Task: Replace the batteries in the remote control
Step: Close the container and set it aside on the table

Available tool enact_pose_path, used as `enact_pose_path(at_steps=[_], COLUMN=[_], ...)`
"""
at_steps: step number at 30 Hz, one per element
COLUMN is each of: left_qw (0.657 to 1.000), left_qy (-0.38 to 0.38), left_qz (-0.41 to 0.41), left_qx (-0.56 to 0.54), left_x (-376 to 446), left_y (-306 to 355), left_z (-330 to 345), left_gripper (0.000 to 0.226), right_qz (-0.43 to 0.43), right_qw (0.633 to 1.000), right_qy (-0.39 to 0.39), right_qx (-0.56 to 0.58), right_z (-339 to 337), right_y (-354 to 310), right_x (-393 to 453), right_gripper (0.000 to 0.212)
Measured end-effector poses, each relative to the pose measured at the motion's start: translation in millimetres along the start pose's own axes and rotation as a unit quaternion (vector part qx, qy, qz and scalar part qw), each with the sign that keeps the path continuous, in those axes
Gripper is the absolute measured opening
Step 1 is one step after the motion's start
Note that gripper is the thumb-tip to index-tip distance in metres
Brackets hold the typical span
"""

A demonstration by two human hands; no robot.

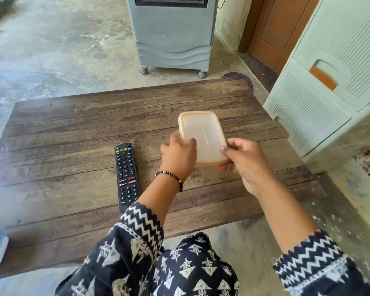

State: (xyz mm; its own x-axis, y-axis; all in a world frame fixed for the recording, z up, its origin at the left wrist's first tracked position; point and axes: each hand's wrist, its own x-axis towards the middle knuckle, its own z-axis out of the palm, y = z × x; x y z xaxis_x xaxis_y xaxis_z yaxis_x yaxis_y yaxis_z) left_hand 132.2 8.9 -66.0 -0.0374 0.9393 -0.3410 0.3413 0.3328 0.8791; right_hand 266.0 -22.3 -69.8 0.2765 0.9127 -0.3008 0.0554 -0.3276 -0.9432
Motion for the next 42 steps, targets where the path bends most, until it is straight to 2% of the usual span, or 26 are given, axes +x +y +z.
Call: enact_pose_path(at_steps=[4,8,14,22,33,37,42], left_qw=[0.997,0.992,0.990,0.982,0.981,0.979,0.983], left_qy=[-0.013,-0.055,-0.084,-0.074,-0.066,-0.054,-0.044], left_qz=[0.050,0.060,0.024,-0.008,-0.007,-0.019,-0.009], left_qx=[-0.057,-0.095,-0.114,-0.171,-0.184,-0.195,-0.177], left_x=[17,58,140,208,222,213,178], left_y=[18,48,81,88,93,89,77], left_z=[13,37,83,117,131,121,93], left_gripper=[0.041,0.056,0.055,0.054,0.051,0.054,0.043], right_qz=[-0.025,-0.053,-0.046,-0.049,-0.065,-0.047,-0.041], right_qw=[0.998,0.993,0.985,0.969,0.956,0.956,0.954], right_qy=[0.047,0.099,0.154,0.195,0.223,0.222,0.243], right_qx=[0.031,0.030,0.059,0.145,0.179,0.187,0.169], right_z=[-21,-42,-61,-65,-68,-65,-54], right_y=[-10,-18,-20,-17,-15,-8,1], right_x=[42,97,182,253,263,248,206], right_gripper=[0.025,0.025,0.029,0.026,0.022,0.025,0.021])
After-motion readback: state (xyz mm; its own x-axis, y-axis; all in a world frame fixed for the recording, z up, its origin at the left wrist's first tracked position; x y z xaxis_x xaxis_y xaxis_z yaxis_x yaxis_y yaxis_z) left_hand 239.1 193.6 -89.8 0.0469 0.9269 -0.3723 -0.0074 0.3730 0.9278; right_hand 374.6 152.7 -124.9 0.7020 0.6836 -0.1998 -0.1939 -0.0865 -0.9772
